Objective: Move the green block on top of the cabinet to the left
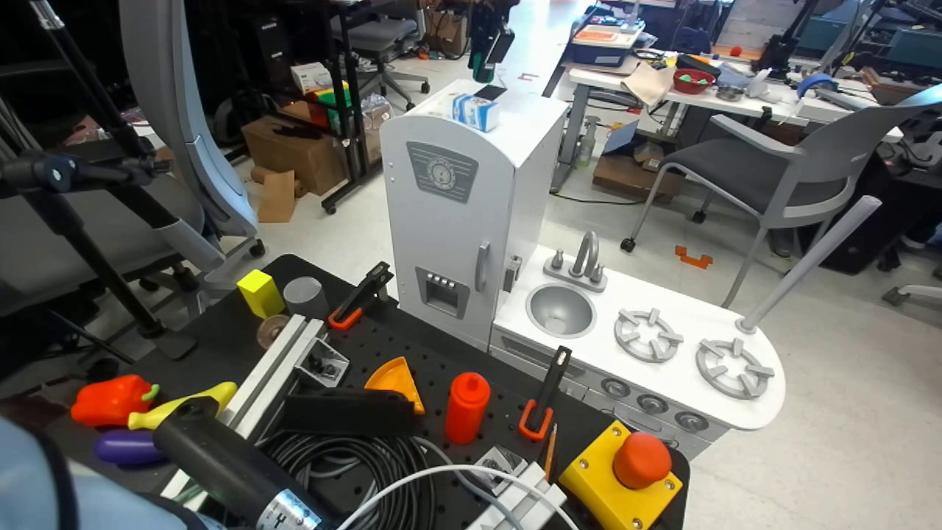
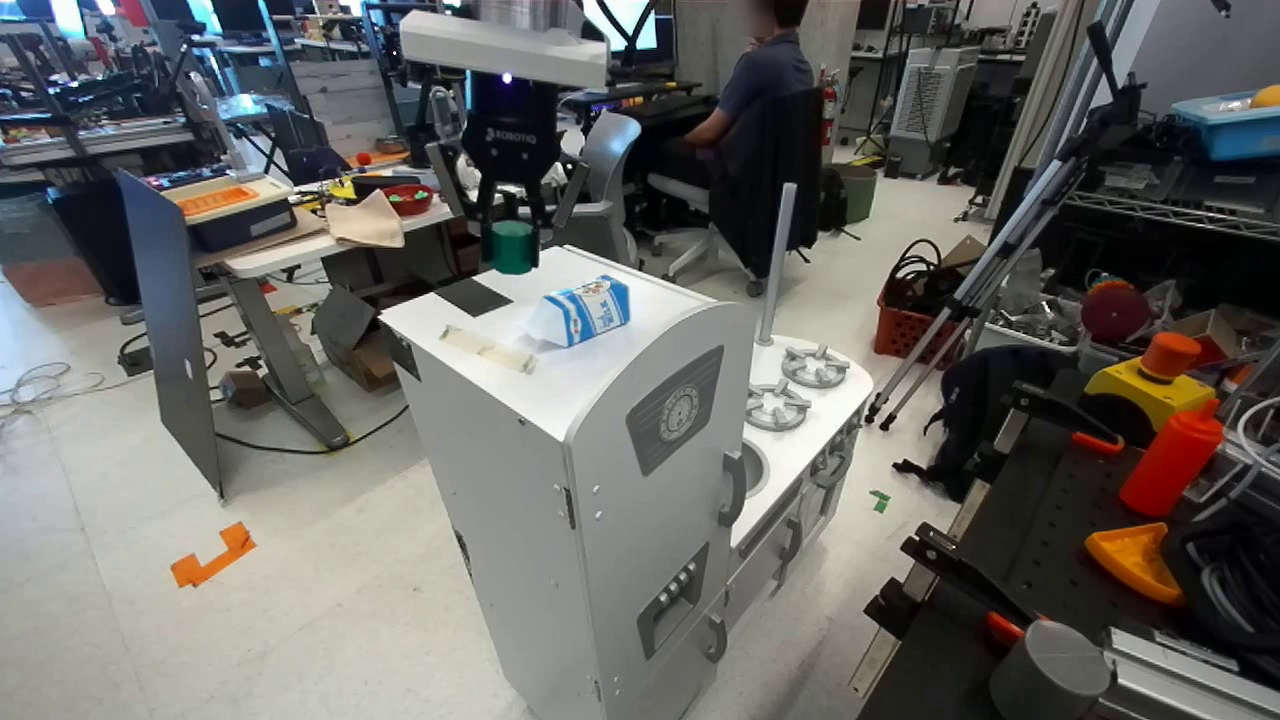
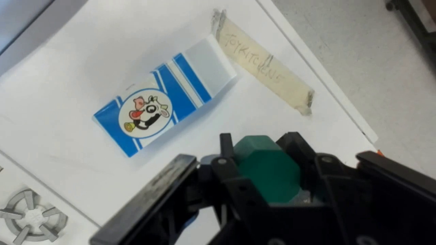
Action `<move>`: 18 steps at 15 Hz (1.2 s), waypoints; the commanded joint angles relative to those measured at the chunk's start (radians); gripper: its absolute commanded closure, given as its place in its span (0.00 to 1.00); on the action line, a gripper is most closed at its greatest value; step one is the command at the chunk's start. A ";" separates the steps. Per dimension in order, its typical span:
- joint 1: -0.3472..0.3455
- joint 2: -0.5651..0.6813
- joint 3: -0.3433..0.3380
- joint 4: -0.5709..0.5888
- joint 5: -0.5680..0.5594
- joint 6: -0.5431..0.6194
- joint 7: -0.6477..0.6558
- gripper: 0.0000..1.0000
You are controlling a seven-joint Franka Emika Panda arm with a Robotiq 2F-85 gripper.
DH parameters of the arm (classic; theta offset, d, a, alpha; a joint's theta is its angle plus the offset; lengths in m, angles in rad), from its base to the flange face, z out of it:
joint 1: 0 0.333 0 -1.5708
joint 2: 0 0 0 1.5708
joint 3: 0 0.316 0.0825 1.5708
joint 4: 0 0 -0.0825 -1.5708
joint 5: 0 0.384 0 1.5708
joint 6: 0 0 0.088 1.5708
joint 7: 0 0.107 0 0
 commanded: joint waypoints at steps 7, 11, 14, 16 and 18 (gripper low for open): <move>0.003 0.199 0.011 0.244 -0.017 -0.191 -0.033 0.82; 0.003 0.227 0.013 0.305 -0.015 -0.254 -0.028 0.32; 0.008 0.240 0.010 0.338 -0.021 -0.283 -0.032 0.10; 0.015 0.220 0.001 0.327 -0.024 -0.270 -0.044 0.00; 0.024 0.202 -0.005 0.327 -0.036 -0.257 -0.056 0.00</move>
